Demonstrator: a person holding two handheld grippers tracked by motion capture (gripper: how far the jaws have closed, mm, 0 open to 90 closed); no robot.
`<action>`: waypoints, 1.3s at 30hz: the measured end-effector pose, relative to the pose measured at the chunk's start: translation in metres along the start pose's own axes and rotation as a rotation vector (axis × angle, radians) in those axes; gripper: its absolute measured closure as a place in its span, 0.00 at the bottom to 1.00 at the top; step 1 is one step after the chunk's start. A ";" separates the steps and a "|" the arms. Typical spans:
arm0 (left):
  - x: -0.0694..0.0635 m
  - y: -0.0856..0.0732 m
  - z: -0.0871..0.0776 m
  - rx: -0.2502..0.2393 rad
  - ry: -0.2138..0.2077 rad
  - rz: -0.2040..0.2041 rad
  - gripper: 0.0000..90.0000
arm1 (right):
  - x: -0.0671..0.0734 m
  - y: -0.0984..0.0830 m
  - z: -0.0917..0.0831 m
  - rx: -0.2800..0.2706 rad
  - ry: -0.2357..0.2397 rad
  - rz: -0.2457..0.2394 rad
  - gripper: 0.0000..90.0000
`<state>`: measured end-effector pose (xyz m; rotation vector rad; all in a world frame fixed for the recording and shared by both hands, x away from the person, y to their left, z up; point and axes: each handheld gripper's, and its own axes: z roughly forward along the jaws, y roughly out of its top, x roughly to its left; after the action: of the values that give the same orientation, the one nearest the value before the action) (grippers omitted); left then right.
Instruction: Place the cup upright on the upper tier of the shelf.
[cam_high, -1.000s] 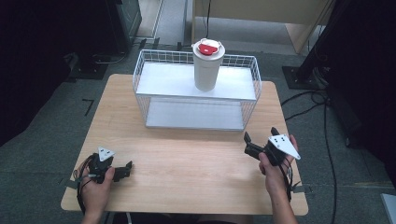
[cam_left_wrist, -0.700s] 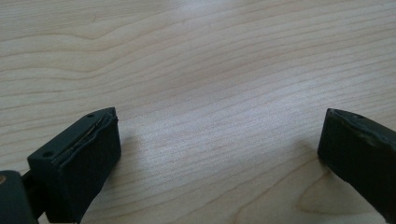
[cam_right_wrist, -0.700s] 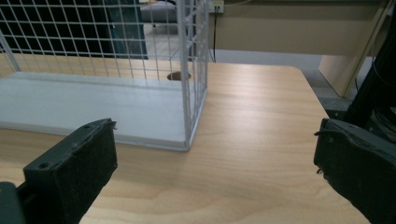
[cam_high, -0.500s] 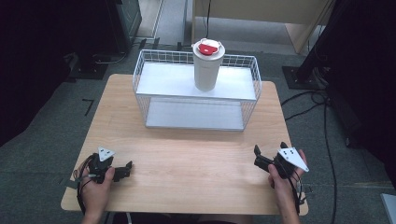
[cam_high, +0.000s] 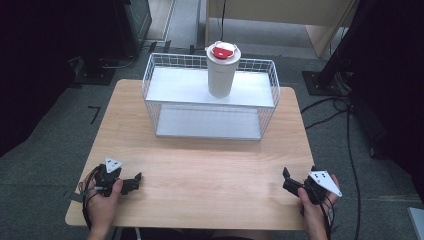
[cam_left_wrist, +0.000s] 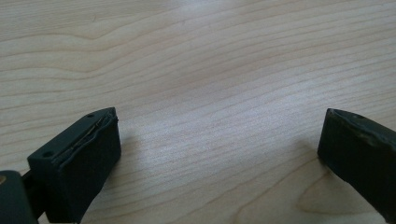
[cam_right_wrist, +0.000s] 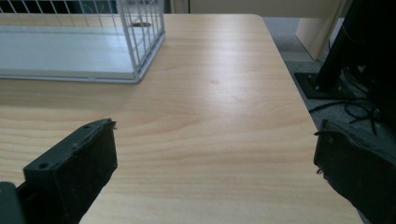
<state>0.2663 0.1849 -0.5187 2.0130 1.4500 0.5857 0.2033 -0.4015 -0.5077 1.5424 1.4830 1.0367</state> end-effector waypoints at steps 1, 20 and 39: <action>0.000 0.000 0.000 0.000 0.000 0.000 0.00 | 0.000 0.000 0.000 0.000 0.000 0.000 0.00; 0.000 0.000 0.000 0.000 0.000 0.000 0.00 | -0.003 -0.014 0.007 0.271 -0.017 -0.114 0.00; 0.000 0.000 0.000 -0.001 0.001 -0.001 0.00 | -0.003 -0.014 0.015 0.380 0.063 -0.077 0.00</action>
<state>0.2662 0.1848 -0.5188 2.0120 1.4506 0.5865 0.2116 -0.4036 -0.5265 1.7047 1.8488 0.7949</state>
